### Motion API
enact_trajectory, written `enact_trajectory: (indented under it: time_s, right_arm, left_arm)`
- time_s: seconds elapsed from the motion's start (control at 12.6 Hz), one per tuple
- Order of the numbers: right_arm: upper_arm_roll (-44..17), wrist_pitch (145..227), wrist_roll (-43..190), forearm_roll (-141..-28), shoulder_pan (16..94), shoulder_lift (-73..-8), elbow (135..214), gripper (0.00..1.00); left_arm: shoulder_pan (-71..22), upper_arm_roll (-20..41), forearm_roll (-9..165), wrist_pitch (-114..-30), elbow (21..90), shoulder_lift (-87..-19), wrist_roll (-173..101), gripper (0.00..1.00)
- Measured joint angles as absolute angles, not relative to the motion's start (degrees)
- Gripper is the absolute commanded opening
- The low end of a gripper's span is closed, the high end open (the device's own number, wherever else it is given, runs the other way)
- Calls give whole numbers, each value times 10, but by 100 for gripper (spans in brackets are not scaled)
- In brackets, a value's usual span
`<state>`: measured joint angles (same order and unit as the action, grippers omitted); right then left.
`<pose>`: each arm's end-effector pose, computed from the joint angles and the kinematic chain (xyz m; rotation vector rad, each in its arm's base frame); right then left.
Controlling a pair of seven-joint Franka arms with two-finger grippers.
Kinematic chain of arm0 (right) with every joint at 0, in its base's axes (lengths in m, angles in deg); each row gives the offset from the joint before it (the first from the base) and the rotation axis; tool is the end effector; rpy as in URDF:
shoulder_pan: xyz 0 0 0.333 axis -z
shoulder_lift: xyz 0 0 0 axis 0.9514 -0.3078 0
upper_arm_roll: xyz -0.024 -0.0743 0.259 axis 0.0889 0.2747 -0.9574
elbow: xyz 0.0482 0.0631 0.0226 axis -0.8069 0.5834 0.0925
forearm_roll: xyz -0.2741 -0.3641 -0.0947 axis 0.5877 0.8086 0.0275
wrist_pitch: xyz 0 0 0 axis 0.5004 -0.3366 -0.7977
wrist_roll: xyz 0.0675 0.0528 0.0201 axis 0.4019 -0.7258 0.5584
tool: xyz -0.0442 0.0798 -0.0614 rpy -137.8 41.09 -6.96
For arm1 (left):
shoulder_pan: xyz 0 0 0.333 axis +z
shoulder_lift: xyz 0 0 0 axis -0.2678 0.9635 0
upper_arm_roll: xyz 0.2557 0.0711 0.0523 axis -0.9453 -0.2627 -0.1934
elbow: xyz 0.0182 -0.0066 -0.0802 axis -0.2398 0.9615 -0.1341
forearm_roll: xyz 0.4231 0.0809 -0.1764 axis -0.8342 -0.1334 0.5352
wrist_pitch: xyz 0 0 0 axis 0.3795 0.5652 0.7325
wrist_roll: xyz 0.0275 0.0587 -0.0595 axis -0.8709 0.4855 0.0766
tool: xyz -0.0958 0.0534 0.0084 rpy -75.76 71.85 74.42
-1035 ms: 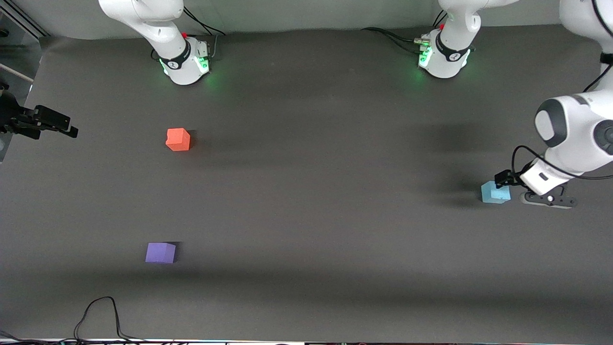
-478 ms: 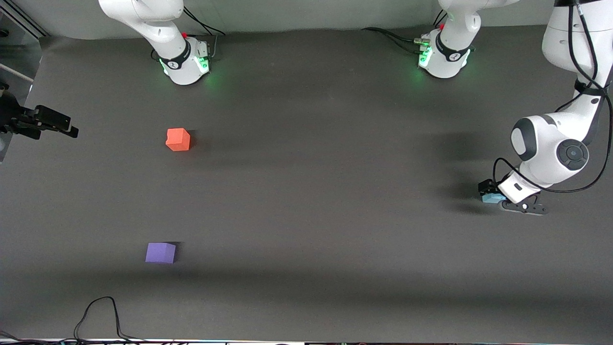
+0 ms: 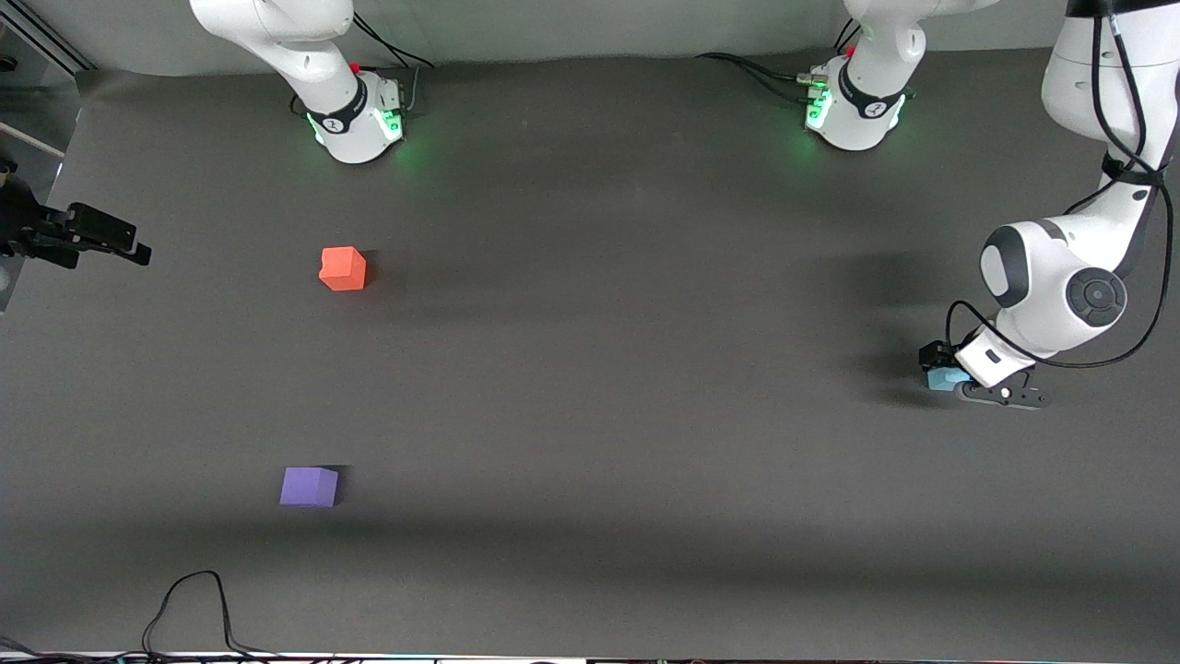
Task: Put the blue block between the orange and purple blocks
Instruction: 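Close the left gripper on the light blue block and lift it, then carry the blue block to mid-table and set it down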
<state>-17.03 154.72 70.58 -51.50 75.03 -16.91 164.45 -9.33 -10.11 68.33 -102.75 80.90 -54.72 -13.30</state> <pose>0.6172 -0.0418 0.5779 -3.0667 0.0574 0.1176 0.5726 0.0870 0.0849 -3.1113 0.2413 0.0309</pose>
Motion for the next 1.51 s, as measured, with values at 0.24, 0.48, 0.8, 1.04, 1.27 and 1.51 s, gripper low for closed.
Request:
enact_trajectory:
  time_s: [0.24, 0.48, 0.8, 1.04, 1.27, 1.51]
  right_arm:
    - [-169, 1546, 704, -515, 750, -172, 1647, 100]
    - [-170, 1540, 691, -515, 750, -178, 1647, 100]
    - [-169, 1517, 700, -515, 752, -178, 1645, 100]
    - [-169, 1508, 700, -515, 761, -178, 1640, 98]
    - [-170, 1503, 637, -521, 765, -177, 1631, 100]
    - [-175, 1487, 667, -521, 765, -177, 1628, 100]
  left_arm:
    - [-93, -102, 683, -1027, 805, -549, -133, 34]
    - [-93, -103, 683, -924, 744, -564, -133, 34]
    - [-110, -96, 687, -601, 535, -614, -159, 34]
    - [-187, -76, 692, -503, 452, -622, -305, 34]
    - [-300, -37, 701, -503, 425, -609, -525, 34]
    - [-396, -3, 703, -564, 410, -576, -694, 34]
